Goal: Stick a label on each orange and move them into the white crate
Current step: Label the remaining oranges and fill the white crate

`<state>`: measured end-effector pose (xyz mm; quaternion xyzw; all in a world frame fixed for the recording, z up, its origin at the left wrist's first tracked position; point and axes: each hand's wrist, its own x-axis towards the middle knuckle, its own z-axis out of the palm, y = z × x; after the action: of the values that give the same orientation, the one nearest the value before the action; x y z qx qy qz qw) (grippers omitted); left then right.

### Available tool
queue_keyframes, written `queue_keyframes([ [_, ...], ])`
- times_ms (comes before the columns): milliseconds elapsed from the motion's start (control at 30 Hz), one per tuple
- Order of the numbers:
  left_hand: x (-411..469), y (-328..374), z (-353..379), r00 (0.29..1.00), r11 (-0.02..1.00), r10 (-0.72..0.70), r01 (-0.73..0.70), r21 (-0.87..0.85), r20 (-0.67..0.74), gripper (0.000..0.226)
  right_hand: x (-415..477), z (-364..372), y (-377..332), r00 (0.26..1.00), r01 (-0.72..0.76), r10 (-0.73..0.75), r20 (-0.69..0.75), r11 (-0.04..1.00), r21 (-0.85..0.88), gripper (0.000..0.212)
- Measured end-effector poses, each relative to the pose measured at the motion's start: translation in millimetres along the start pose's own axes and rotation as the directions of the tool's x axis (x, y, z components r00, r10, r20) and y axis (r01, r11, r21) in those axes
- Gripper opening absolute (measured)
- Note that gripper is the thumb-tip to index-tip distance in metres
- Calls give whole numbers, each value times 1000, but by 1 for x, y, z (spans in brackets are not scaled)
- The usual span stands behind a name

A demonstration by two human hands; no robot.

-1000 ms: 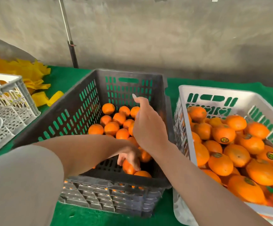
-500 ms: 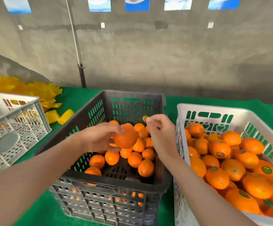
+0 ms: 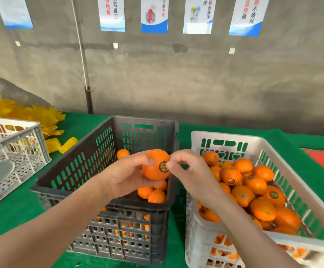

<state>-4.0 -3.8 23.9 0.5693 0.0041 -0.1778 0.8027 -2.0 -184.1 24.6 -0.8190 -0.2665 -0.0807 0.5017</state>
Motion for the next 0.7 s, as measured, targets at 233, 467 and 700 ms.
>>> queue_keyframes([
  [233, -3, -9, 30, 999, 999, -22, 20, 33, 47, 61, -22, -16, 3, 993, 59, -77, -91, 981, -187, 15],
  [467, -7, -27, 48, 995, 990, -23, 10, 137, 93, 59, -63, -24, 18, 975, -59, 62, -211, 998, 22, 48],
  [700, 24, -60, 95, 1000, 975, -18, 16, 220, 10, 38, -77, -39, 54, 984, -143, 143, -110, 990, 6, 64],
])
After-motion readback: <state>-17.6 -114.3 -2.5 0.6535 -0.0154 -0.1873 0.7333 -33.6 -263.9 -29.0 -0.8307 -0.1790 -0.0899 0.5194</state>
